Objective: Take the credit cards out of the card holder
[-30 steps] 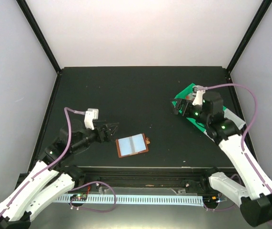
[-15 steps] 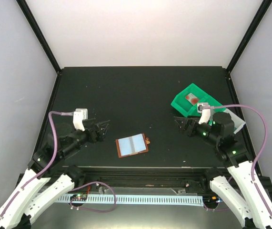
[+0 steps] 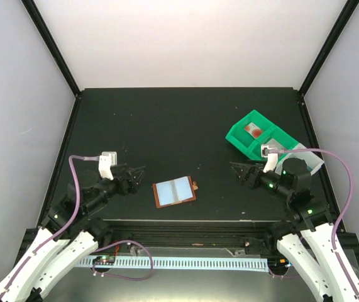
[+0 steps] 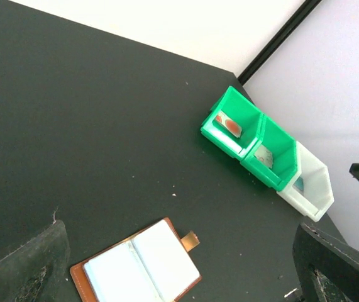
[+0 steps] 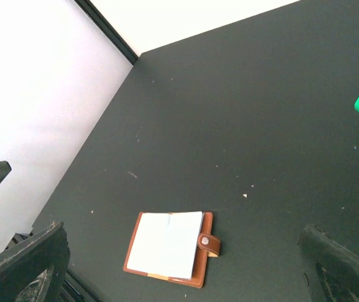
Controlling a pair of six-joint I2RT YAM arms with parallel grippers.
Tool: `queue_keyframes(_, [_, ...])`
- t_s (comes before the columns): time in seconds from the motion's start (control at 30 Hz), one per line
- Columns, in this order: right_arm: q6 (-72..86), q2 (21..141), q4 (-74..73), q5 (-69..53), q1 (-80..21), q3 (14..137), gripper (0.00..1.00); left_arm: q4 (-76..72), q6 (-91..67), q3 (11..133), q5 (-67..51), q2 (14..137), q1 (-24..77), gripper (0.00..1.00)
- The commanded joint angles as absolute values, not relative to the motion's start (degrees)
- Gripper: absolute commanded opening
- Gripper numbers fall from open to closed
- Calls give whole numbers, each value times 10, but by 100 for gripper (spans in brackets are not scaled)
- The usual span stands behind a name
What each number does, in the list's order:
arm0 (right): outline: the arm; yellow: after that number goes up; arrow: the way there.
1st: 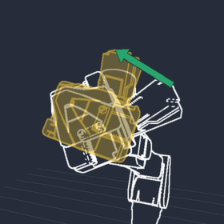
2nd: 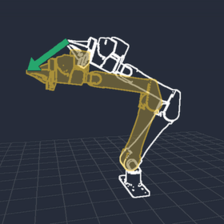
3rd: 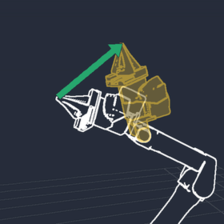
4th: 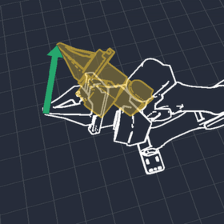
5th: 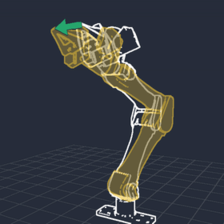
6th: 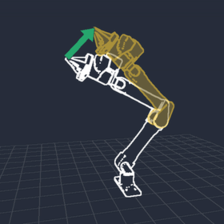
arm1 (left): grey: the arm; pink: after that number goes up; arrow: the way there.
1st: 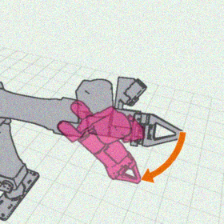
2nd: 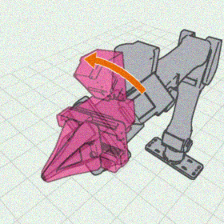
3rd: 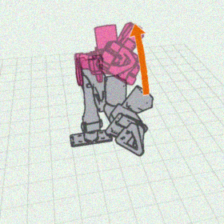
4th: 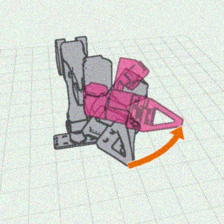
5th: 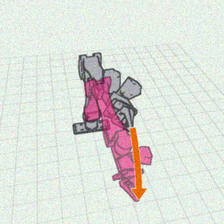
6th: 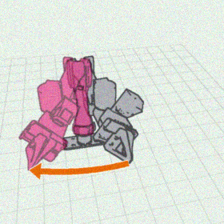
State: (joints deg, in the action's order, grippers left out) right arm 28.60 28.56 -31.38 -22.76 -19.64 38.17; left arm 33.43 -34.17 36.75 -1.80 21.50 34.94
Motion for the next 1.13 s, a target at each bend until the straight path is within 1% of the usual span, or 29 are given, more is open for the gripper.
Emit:
queue_keyframes(0.0, [295, 273, -313, -244, -200, 373, 100, 311, -339, 361, -24, 193, 347, 99])
queue_keyframes(0.17, [300, 282, -310, -256, -200, 384, 100, 293, -318, 354, -5, 180, 347, 99])
queue_keyframes(0.33, [298, 292, -315, -275, -200, 406, 100, 293, -299, 372, -21, 188, 347, 99])
queue_keyframes(0.43, [297, 289, -313, -277, -200, 400, 100, 295, -286, 369, -5, 186, 347, 99])
queue_keyframes(0.67, [287, 282, -320, -278, -200, 401, 100, 284, -293, 365, -4, 178, 347, 99])
queue_keyframes(0.93, [291, 280, -343, -282, -200, 449, 100, 284, -293, 402, -14, 198, 347, 99])
queue_keyframes(1.1, [288, 275, -342, -279, -199, 434, 100, 287, -293, 397, -21, 205, 347, 99])
